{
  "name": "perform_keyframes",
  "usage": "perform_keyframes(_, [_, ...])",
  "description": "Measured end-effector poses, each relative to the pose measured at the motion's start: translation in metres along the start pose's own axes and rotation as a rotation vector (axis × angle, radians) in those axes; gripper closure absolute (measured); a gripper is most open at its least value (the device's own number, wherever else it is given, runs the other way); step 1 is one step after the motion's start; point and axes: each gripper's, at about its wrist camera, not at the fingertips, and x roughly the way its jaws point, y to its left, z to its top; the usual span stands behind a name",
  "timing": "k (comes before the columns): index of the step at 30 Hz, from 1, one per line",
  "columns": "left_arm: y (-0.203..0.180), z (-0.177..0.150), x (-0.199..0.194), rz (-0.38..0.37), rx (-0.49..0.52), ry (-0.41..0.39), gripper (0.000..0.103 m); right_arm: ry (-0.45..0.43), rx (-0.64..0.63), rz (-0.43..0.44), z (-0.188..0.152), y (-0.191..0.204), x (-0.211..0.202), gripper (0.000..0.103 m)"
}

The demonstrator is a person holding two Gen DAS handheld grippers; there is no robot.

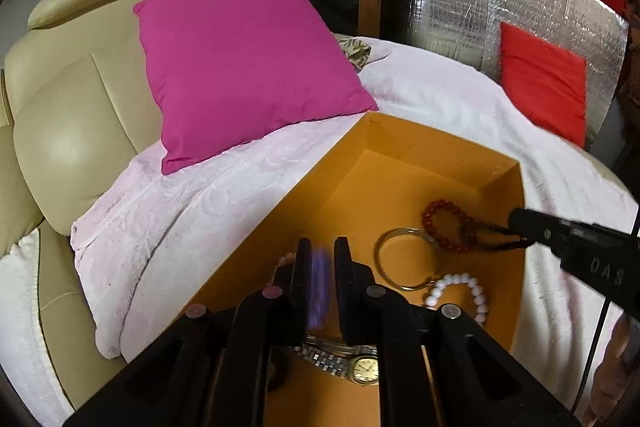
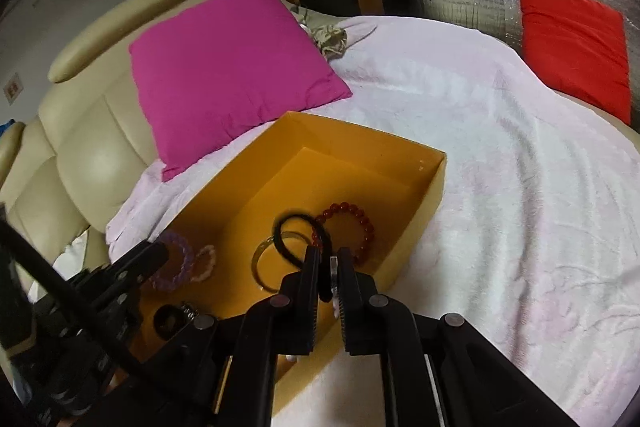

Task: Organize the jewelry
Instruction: 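Open both tools to drop the bracelet and hair tie into the box, then withdraw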

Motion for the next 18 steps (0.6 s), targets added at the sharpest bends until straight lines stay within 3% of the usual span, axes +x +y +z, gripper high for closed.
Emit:
perform_keyframes(3, [0.001, 0.001, 0.003, 0.008, 0.006, 0.008, 0.058, -0.006, 0.028, 0.005, 0.003, 0.002, 0.008, 0.091])
perform_keyframes(7, [0.005, 0.003, -0.013, 0.0, -0.014, -0.031, 0.031, -0.015, 0.033, 0.019, 0.0, 0.001, -0.001, 0.091])
perform_keyframes(13, [0.003, -0.005, -0.056, 0.05, -0.019, -0.088, 0.02, -0.021, 0.029, 0.024, -0.023, -0.007, -0.051, 0.083])
perform_keyframes(15, [0.002, -0.007, -0.076, 0.086, -0.018, -0.102, 0.019, -0.024, 0.015, 0.032, -0.032, -0.007, -0.073, 0.072])
perform_keyframes(17, [0.006, -0.013, -0.097, 0.101, -0.043, -0.119, 0.017, -0.038, 0.001, 0.039, -0.043, -0.005, -0.099, 0.048])
perform_keyframes(18, [0.009, -0.016, -0.104, 0.098, -0.058, -0.121, 0.015, -0.055, -0.01, 0.041, -0.049, -0.003, -0.113, 0.045])
